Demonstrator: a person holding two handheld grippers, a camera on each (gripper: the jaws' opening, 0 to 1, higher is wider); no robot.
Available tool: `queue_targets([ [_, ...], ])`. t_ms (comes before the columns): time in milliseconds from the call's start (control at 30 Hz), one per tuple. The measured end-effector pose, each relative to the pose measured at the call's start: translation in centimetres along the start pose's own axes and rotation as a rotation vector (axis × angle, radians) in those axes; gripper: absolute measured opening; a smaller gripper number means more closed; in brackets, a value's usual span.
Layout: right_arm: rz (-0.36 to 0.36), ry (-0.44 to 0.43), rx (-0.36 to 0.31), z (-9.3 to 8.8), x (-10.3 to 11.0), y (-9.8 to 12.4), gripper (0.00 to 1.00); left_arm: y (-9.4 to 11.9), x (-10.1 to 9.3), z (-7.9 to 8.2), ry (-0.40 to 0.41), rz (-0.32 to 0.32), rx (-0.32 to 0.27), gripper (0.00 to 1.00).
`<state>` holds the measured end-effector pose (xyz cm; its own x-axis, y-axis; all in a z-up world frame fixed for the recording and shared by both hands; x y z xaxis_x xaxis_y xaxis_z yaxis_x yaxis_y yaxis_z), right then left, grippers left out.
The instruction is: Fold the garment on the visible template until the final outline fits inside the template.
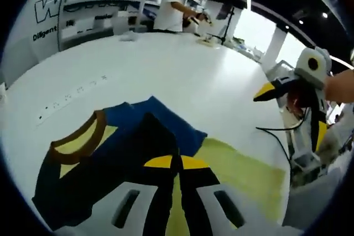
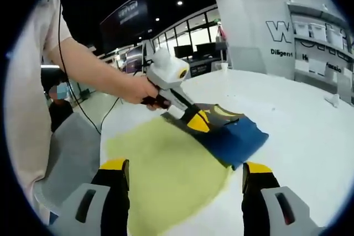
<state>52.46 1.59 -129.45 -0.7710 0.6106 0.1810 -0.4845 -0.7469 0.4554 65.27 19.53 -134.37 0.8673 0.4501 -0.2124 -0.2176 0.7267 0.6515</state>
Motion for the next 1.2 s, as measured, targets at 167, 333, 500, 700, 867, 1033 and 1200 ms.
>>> queue_targets([
  [167, 0.001, -0.002, 0.000, 0.0, 0.0, -0.1, 0.82, -0.2, -0.3, -0.6, -0.043, -0.011, 0.038, 0.02],
  [333, 0.000, -0.006, 0.002, -0.1, 0.0, -0.1, 0.82, -0.4, 0.2, 0.0, 0.028, 0.013, -0.003, 0.02],
  [500, 0.003, -0.008, 0.009, -0.2, 0.1, -0.1, 0.82, -1.0, 0.1, 0.6, 0.061, 0.013, -0.023, 0.02],
  [700, 0.004, -0.008, 0.009, -0.1, 0.1, -0.2, 0.82, -1.7, -0.7, -0.3, 0.048, -0.005, 0.028, 0.14],
  [867, 0.004, -0.006, 0.011, 0.0, 0.1, -0.2, 0.81, -2.2, -1.8, -0.8, 0.054, -0.063, 0.061, 0.20],
  [1033, 0.004, -0.009, 0.011, -0.1, 0.2, -0.1, 0.81, -1.8, 0.3, -0.2, 0.107, 0.016, 0.008, 0.22],
  [1200, 0.002, -0.016, 0.016, -0.5, 0.2, 0.1, 0.81, -2.5, 1.1, 0.6, 0.080, 0.063, -0.004, 0.20],
])
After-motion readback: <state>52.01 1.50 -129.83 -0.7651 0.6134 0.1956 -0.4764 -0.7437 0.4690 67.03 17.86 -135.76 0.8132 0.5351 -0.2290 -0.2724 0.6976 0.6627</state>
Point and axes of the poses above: the point that each gripper's makers call its tool centre point, and the gripper's own axes: y roughly backward along the fingers, x roughly to its left, z roughly out of its top, the point moved 8 cm from there along y, roughly backward along the fingers
